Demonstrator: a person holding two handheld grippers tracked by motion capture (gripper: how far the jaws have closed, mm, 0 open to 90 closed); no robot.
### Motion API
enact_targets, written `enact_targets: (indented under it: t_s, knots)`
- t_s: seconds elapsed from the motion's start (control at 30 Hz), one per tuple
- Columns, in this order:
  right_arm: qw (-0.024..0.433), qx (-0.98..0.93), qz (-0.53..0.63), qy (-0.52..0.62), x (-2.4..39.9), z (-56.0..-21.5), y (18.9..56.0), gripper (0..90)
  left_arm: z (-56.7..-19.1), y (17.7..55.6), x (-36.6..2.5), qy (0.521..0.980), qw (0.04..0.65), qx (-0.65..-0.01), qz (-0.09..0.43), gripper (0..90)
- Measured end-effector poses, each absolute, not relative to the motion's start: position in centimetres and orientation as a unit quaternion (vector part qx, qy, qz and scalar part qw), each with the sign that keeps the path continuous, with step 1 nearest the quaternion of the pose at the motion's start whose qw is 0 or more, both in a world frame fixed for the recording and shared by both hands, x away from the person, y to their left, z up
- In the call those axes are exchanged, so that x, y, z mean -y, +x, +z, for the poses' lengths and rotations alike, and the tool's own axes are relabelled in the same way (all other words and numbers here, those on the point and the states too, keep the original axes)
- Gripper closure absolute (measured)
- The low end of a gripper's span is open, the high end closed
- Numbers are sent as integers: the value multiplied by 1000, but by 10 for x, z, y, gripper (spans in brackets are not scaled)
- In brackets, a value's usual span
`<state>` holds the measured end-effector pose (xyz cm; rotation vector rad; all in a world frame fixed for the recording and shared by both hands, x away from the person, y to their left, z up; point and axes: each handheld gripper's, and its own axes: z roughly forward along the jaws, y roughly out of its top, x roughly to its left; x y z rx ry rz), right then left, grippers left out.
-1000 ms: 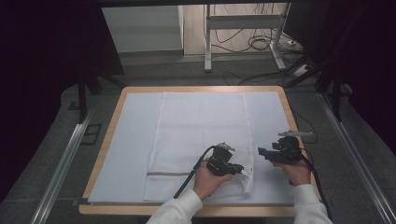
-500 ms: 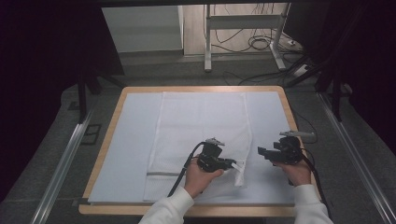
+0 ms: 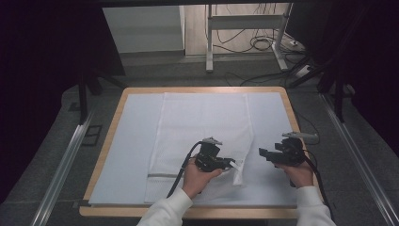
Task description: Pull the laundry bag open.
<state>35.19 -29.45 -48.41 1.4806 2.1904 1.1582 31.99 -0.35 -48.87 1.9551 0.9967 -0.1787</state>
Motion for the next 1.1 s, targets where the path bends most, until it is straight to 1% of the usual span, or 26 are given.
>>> enact_targets:
  t_s: [0.1,0.23,0.63,1.1]
  knots:
    - [118,-751,401,511,293,-481,351,182,-489,319,5,794,451,-402,-73,868]
    - [84,-746,407,521,287,-475,350,196,-490,319,6,795,449,-401,-74,868]
    - [35,-749,403,524,268,-472,346,199,-491,318,9,797,447,-400,-74,868]
    - [10,-753,393,528,258,-480,347,207,-495,316,17,801,442,-396,-77,868]
